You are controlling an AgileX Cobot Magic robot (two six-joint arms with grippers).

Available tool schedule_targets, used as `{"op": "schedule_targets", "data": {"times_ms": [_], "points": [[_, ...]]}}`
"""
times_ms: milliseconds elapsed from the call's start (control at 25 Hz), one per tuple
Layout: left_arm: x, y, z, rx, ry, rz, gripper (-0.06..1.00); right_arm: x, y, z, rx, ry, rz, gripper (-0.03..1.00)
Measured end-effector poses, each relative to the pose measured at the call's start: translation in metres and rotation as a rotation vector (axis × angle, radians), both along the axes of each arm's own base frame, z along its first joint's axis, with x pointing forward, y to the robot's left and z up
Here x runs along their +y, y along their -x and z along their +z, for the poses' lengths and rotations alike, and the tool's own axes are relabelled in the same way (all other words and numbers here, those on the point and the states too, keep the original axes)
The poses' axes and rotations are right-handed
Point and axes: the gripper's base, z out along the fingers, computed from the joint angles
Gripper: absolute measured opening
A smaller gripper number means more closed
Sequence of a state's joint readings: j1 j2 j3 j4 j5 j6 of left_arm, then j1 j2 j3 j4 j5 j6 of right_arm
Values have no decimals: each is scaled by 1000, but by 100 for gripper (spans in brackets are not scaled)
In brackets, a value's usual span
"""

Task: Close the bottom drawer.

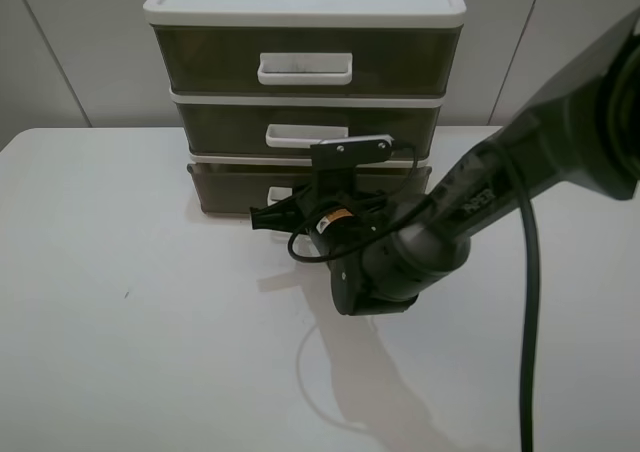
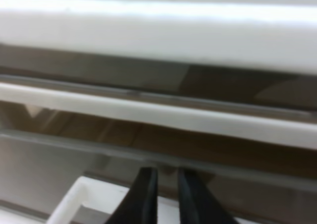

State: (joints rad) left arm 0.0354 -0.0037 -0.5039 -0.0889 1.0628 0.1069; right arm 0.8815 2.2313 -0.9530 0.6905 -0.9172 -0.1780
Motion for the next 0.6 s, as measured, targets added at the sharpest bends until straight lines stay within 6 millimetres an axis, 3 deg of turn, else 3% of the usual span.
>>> {"op": "schedule_targets", "data": {"times_ms": [600], "points": [[0, 0, 0, 0, 0, 0, 72, -4, -1, 1, 22, 9, 7, 2]]}}
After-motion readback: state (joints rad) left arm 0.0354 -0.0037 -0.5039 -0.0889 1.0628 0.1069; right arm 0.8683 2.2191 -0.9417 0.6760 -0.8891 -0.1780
